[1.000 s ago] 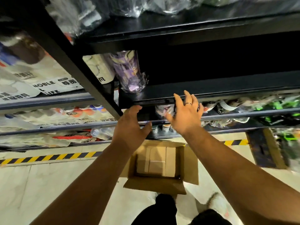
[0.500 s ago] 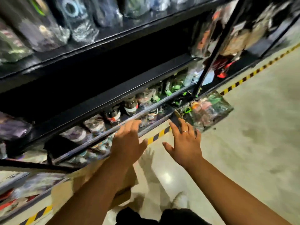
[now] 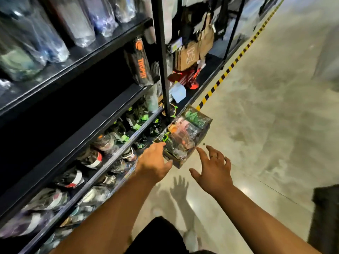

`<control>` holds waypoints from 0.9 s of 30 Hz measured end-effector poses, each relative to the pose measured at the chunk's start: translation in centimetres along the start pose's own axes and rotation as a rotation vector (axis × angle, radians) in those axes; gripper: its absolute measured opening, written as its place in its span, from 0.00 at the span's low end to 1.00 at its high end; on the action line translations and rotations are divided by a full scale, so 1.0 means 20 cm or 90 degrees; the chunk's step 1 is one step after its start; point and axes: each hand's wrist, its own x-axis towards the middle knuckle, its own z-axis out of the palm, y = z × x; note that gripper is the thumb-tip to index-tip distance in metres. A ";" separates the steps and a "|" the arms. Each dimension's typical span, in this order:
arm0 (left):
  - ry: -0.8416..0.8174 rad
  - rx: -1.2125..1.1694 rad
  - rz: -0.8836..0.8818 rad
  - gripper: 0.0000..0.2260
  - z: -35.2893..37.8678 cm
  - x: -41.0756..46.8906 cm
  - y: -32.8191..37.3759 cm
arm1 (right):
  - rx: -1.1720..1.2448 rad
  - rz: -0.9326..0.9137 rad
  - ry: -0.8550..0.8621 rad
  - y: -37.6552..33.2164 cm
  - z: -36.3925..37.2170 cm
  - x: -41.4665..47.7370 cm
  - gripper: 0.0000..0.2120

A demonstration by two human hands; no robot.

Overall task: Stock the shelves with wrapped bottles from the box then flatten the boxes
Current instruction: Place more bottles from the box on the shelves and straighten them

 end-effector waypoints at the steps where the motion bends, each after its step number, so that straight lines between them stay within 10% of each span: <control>1: -0.005 -0.012 -0.002 0.29 0.02 0.06 0.01 | -0.001 0.011 -0.002 0.02 0.00 0.06 0.36; 18: -0.199 -0.048 -0.137 0.29 0.45 1.52 -0.24 | 0.027 0.120 -0.121 0.15 0.26 1.61 0.34; 27: -0.271 -0.240 -0.398 0.38 1.21 1.97 -0.50 | 0.054 0.101 -0.188 0.39 0.91 2.38 0.39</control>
